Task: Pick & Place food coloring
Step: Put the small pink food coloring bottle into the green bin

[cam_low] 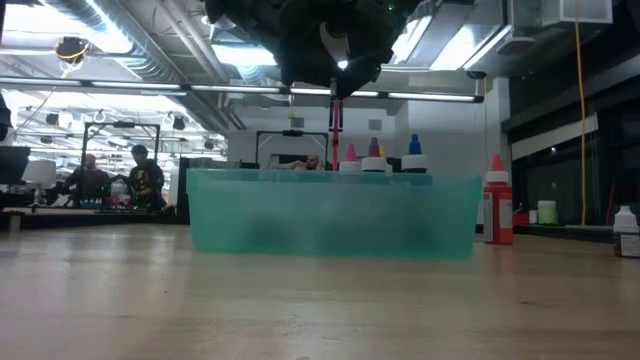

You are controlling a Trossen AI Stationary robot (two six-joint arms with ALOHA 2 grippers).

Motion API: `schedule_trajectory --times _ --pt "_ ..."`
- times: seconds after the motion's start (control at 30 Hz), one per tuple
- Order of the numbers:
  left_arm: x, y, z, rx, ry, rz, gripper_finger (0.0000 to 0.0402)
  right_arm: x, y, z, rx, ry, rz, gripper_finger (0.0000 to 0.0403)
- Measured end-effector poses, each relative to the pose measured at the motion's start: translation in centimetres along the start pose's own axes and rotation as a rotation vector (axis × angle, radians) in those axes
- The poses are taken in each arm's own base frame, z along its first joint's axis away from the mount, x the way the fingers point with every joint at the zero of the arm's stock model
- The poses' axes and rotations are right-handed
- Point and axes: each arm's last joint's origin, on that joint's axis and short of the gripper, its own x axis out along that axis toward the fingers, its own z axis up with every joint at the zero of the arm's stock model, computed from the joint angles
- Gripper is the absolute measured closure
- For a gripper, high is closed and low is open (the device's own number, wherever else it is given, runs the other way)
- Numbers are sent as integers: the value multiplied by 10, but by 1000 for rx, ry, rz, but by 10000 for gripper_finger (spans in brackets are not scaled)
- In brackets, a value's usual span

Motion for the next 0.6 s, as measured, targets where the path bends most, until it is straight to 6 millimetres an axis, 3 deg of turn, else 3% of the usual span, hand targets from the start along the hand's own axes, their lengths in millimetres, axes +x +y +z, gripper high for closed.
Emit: schedule_trajectory --times 0.6 --pt "-7 2 2 -44 -12 -5 289 -1 0 1 -31 -10 -1 334"
